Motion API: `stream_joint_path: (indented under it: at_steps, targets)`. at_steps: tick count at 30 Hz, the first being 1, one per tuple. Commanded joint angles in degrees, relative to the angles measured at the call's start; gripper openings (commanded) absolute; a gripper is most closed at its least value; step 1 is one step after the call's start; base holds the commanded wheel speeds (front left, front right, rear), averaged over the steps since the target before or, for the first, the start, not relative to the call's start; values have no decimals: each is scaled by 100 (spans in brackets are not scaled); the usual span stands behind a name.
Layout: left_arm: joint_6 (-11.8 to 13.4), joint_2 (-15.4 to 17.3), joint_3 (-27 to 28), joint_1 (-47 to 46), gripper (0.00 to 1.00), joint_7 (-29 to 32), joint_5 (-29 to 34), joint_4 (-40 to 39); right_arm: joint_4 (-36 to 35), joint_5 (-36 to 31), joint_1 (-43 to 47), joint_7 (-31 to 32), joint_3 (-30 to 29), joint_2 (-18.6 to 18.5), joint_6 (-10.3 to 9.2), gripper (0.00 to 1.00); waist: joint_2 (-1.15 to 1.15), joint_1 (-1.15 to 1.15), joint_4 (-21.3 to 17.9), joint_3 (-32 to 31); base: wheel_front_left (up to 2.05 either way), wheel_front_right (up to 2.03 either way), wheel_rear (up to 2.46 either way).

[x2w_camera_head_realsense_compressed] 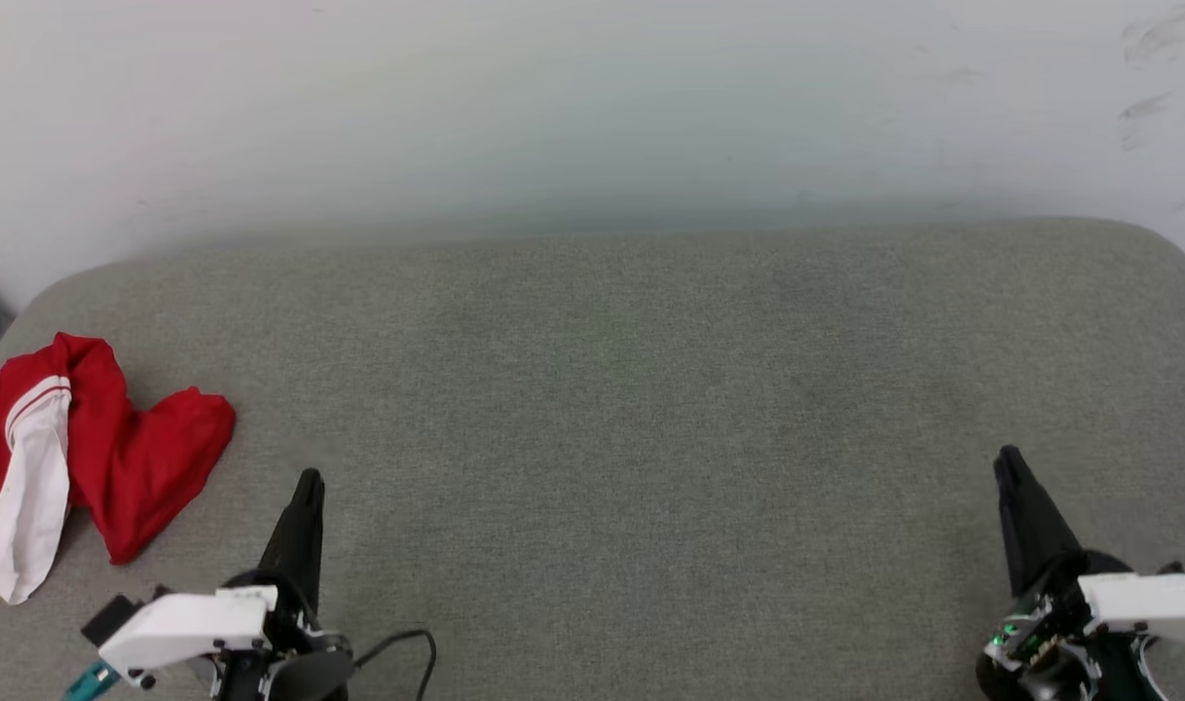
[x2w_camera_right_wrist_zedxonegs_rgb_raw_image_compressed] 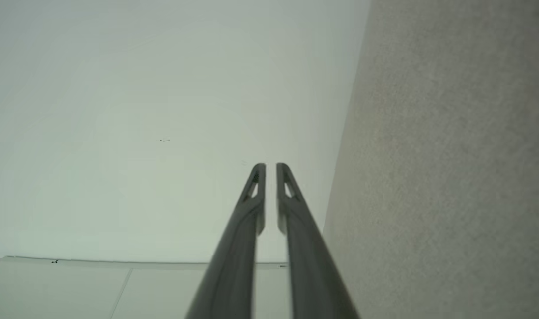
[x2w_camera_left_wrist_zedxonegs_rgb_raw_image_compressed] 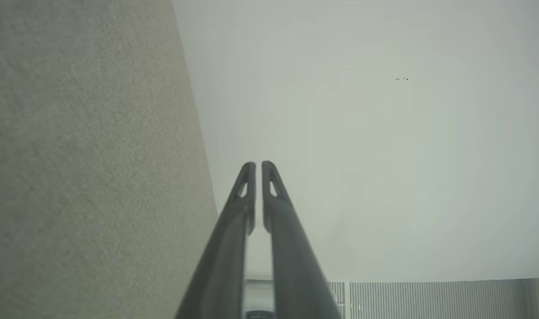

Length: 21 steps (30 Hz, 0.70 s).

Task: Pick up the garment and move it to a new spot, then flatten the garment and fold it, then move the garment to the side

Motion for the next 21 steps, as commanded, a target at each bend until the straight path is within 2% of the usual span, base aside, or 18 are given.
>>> stream_joint_path:
  at_steps: [1, 21]
  targets:
    - [0, -2, -5, 15, 100, -1, 0, 17, 16, -1, 19, -1, 2, 1, 0, 100, 0, 0, 0, 0, 0, 0, 0]
    - [-3, 5, -529, 144, 100, -543, 366, -644, -527, -257, 240, -535, 327, -12, 0, 100, 0, 0, 27, -18, 0, 0, 0]
